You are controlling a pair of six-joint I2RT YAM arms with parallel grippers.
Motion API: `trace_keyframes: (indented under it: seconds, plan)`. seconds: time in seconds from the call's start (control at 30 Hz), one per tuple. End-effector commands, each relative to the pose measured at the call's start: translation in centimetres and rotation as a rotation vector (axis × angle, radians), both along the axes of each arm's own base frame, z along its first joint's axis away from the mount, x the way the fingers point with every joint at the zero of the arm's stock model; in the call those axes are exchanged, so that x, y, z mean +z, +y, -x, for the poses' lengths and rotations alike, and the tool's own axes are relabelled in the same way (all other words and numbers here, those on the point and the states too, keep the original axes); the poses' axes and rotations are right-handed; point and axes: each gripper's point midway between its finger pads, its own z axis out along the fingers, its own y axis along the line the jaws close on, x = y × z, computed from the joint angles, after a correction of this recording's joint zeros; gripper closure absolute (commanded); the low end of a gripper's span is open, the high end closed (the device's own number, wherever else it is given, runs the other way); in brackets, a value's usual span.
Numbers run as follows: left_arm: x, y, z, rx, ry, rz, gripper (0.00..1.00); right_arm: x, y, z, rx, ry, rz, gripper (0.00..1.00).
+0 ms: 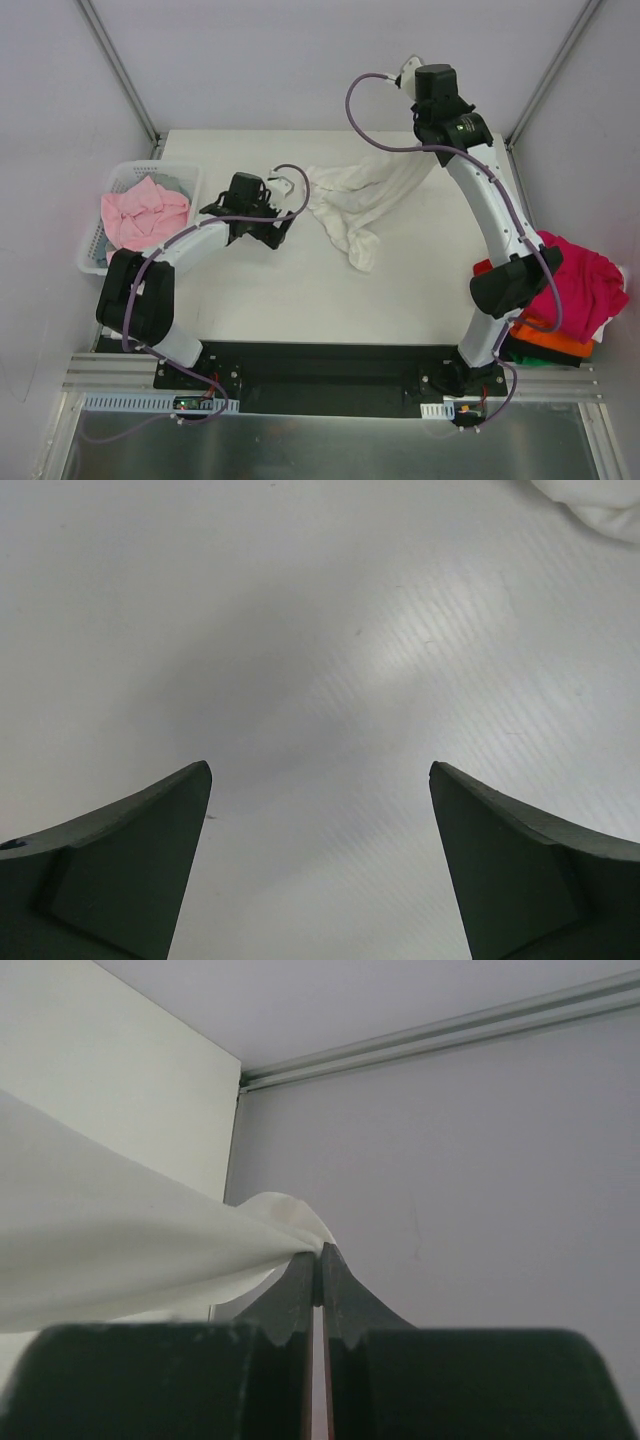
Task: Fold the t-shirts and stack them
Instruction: Flatten the tshirt out
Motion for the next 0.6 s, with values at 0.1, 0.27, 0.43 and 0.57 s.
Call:
trace_keyframes:
  seconds: [0.1, 0.27, 0.43, 0.57]
  plan:
    - [2.9, -6.7, 1.3, -0.157, 0.031, 0.153, 0.08, 0.3, -0.9, -0.5, -0.027, -0.034, -0.010, 0.99]
    - [4.7, -12.3, 4.0, -0.305, 0.074, 0.219, 0.07, -3.5, -0.4, -0.6, -0.023, 0.040, -0.040, 0.99]
    - [5.8, -16.7, 5.4, -0.409, 0.070, 0.201, 0.07, -7.0, -0.2, -0.5, -0.034, 0.120, -0.043, 0.99]
    - [4.6, -19.1, 6.4, -0.440, 0.111, 0.187, 0.07, -9.8, 0.1, -0.5, -0.036, 0.176, -0.047, 0.99]
